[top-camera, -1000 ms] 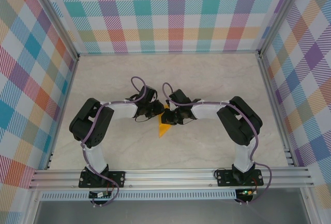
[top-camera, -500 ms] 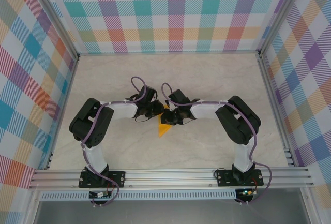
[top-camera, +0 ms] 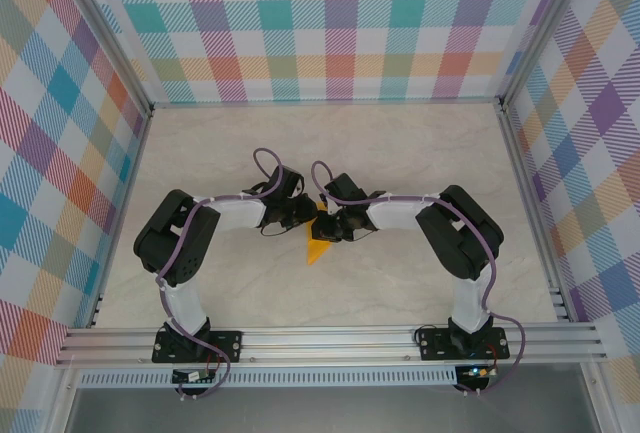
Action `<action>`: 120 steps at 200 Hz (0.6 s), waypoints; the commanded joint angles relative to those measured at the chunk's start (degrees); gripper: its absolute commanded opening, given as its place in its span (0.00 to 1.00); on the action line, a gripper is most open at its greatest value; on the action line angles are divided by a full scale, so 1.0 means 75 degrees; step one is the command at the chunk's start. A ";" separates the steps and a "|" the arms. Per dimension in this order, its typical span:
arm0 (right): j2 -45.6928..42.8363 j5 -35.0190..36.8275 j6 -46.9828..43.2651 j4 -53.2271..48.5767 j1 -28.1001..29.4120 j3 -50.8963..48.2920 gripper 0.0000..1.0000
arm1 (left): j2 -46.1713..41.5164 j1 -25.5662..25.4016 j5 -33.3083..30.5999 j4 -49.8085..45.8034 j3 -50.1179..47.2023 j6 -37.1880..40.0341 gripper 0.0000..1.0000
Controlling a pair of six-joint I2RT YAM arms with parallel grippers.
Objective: Fold a paper plane with a square sheet of paper (pick it up from the middle)
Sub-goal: Third fold the triangle at the center of the table.
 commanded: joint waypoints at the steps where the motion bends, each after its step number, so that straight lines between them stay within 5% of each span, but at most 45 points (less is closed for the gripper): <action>1: 0.0028 0.0173 -0.0058 -0.0159 0.0008 0.0085 0.12 | -0.0190 0.0047 0.0095 -0.0241 0.0049 0.0124 0.18; 120: -0.0031 -0.0316 -0.0300 -0.0284 0.0008 -0.0007 0.12 | -0.0191 0.0047 0.0266 -0.0197 0.0121 0.0129 0.18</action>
